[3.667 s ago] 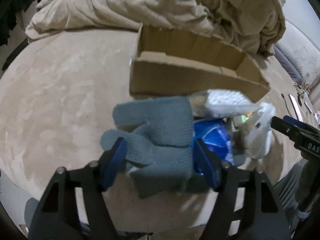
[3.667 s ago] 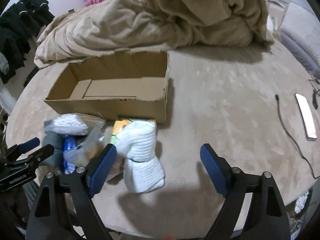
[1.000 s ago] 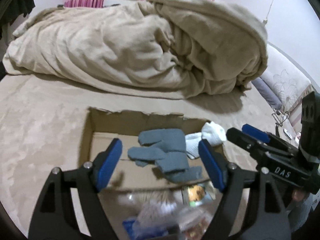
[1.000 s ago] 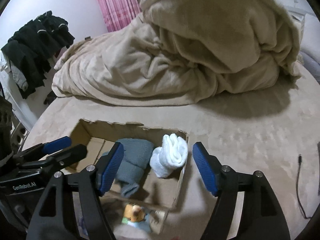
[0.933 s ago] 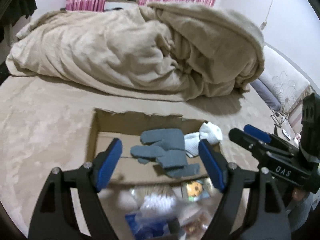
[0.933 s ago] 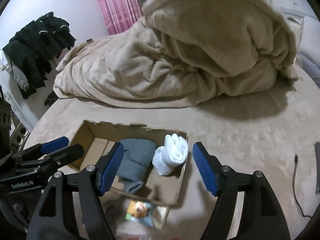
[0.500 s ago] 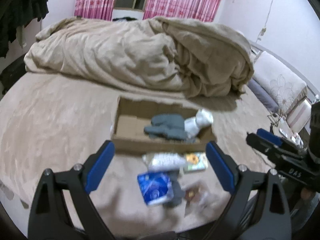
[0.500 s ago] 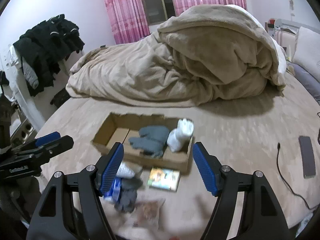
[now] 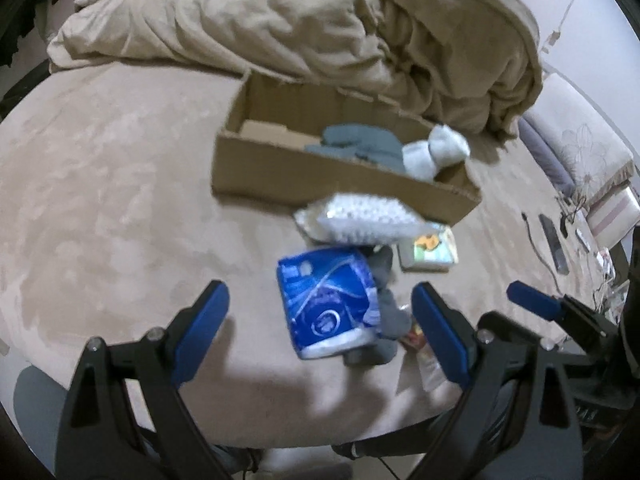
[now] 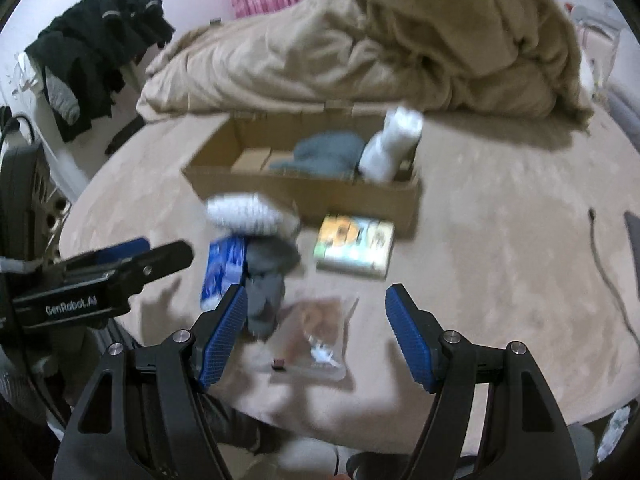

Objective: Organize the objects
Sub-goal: 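Grasp blue tissue pack with left tool while right tool grasps snack bag, place both in box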

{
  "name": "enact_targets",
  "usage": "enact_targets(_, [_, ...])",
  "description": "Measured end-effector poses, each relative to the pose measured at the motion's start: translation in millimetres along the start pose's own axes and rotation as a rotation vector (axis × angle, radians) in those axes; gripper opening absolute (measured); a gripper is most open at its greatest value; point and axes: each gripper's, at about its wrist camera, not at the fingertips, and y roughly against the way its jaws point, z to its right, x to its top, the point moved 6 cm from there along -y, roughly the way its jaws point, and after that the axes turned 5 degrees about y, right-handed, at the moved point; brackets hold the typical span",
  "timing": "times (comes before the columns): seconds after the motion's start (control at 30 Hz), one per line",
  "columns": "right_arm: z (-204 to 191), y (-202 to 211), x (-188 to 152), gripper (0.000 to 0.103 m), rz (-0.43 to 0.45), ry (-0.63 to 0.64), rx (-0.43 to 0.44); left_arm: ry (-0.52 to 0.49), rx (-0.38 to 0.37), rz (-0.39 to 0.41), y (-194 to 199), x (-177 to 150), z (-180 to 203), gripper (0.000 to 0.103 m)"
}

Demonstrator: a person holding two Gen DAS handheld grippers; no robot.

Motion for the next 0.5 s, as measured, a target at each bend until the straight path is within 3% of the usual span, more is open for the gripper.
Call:
enact_targets(0.27, [6,-34,-17,0.075,-0.087,-0.033,0.028,-0.001,0.038,-0.070,-45,-16,-11,0.094])
enact_targets(0.37, [9,-43,-24,0.072,-0.114,-0.035,0.028,-0.011,0.043,-0.063,-52,-20,-14,0.093])
enact_targets(0.43, [9,-46,-26,0.062,-0.116,-0.032,0.041,-0.033,0.052,-0.047,-51,-21,-13,0.087])
enact_targets(0.47, [7,-46,-26,0.050,-0.110,-0.028,0.049,-0.042,0.065,-0.041,-51,-22,-13,0.076])
enact_targets(0.5, [4,-46,-27,0.044,-0.110,-0.019,0.060,-0.048,0.080,-0.035,-49,-21,-14,0.065])
